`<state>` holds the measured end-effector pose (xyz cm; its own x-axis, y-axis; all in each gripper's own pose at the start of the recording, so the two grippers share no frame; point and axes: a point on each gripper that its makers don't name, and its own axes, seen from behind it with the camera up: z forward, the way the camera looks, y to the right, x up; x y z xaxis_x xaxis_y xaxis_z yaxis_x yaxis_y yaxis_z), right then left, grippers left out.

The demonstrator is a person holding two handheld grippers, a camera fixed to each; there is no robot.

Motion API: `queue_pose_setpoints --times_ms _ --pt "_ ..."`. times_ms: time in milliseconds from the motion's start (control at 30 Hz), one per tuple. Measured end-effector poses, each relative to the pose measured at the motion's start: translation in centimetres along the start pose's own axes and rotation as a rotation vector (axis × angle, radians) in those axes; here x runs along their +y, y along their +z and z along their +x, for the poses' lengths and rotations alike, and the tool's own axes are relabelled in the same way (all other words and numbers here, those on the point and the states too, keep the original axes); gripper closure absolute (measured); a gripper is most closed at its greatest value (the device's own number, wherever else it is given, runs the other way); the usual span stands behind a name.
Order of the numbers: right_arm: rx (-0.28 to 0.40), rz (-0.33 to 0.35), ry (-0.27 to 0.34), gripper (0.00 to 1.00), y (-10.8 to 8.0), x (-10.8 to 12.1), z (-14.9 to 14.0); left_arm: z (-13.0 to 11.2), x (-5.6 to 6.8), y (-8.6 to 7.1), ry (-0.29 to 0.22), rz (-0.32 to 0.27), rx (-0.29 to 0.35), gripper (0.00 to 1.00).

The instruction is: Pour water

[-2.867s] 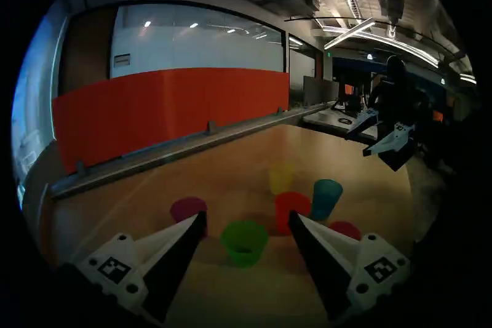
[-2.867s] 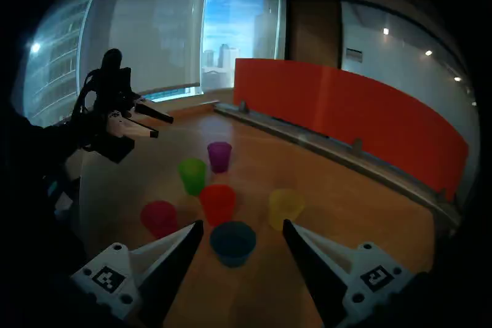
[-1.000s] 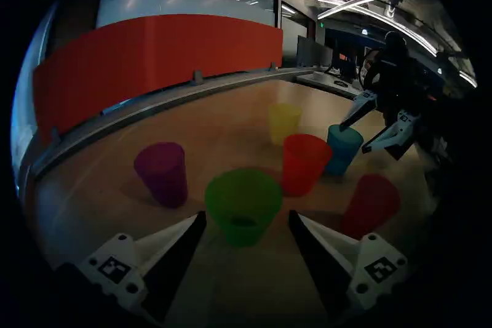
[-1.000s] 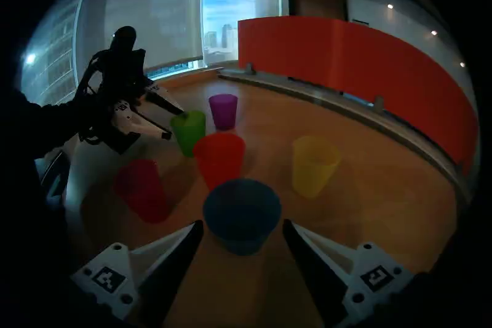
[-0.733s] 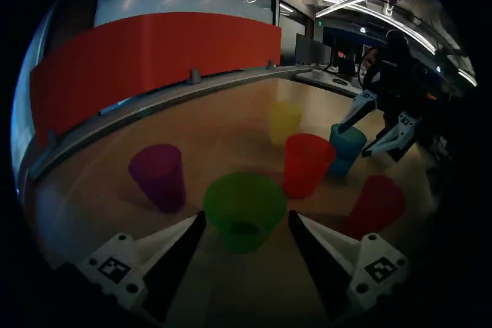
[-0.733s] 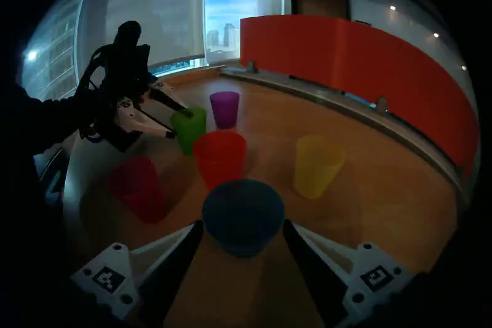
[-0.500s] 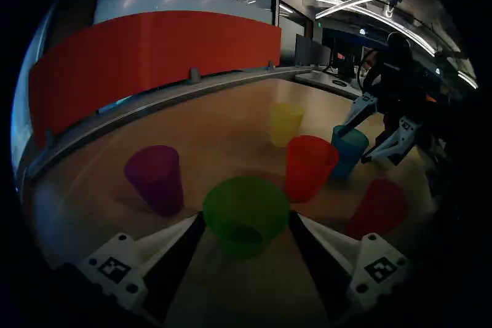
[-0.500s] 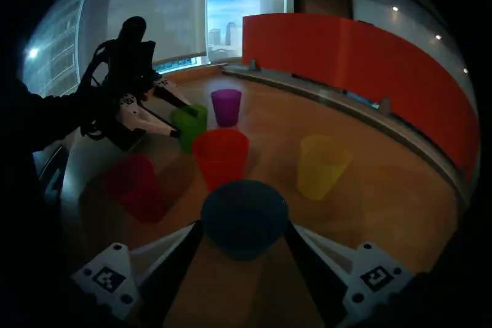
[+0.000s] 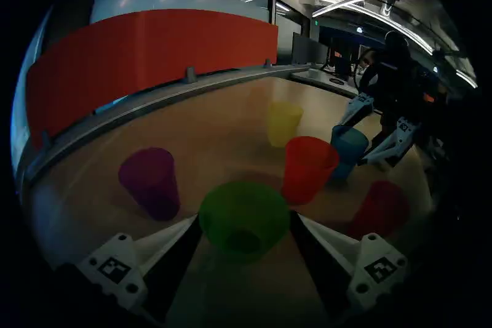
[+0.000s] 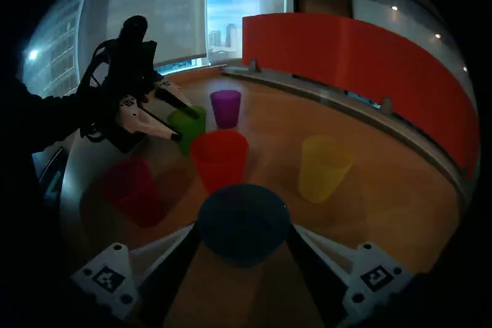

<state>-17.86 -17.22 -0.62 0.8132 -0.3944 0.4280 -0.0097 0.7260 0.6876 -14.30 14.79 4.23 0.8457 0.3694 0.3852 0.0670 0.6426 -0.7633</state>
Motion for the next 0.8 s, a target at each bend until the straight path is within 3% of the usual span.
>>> queue_pose_setpoints --times_ms 167,333,467,800 --pt "0.002 0.002 0.002 0.00 0.17 0.04 0.12 0.08 -0.09 0.15 -0.008 -0.002 0.002 0.00" --pt "0.007 0.005 0.007 0.07 0.25 0.03 0.15 0.18 -0.11 0.16 -0.014 -0.005 0.003 0.01" --pt "0.011 0.009 0.007 0.10 0.20 -0.04 0.13 0.14 -0.17 0.17 -0.015 -0.005 -0.003 0.11" --pt "0.014 0.009 0.005 0.10 0.17 0.08 0.11 0.06 0.00 0.06 -0.007 -0.010 -0.015 0.13"
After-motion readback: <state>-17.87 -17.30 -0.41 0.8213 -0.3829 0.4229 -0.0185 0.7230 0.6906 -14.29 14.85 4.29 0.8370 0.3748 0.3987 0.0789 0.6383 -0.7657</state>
